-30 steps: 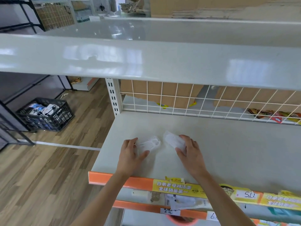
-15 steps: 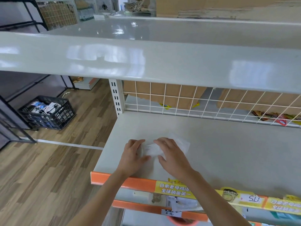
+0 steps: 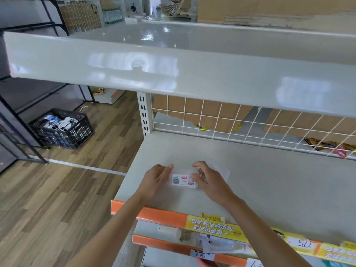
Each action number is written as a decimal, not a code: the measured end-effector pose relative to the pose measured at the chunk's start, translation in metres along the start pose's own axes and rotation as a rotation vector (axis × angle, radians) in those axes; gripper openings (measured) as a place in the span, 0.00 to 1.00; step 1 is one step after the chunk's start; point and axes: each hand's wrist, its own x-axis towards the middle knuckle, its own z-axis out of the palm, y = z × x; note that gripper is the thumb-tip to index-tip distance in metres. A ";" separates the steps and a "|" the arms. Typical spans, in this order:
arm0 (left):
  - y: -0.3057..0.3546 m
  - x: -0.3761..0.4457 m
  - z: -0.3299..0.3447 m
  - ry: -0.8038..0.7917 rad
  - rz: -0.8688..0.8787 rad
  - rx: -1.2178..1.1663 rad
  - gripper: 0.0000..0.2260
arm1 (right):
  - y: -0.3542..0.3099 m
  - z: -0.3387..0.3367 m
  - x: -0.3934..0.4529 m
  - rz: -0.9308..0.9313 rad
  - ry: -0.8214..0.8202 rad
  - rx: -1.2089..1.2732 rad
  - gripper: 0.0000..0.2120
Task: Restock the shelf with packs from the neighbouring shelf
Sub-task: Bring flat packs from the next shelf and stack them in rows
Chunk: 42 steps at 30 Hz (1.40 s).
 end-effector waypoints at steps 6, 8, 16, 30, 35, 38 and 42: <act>-0.007 -0.004 0.005 0.032 0.048 -0.090 0.20 | 0.006 0.013 0.000 0.045 0.008 -0.075 0.23; -0.008 -0.005 0.006 0.027 0.082 -0.075 0.18 | 0.006 0.017 0.000 0.033 0.014 -0.095 0.23; -0.010 -0.005 0.018 0.047 0.197 0.348 0.38 | 0.002 0.020 -0.005 0.015 -0.015 -0.177 0.21; 0.012 0.089 0.014 0.152 0.230 0.651 0.20 | 0.011 -0.011 -0.007 0.031 0.017 -0.193 0.18; 0.009 0.100 0.021 0.040 0.223 0.686 0.26 | 0.020 -0.026 -0.008 0.012 0.150 -0.210 0.16; 0.006 0.098 0.020 0.003 0.209 0.695 0.27 | 0.024 -0.031 -0.007 -0.003 0.236 -0.225 0.13; 0.013 0.085 0.021 0.041 0.237 0.649 0.24 | 0.032 -0.039 -0.003 0.046 0.293 -0.367 0.14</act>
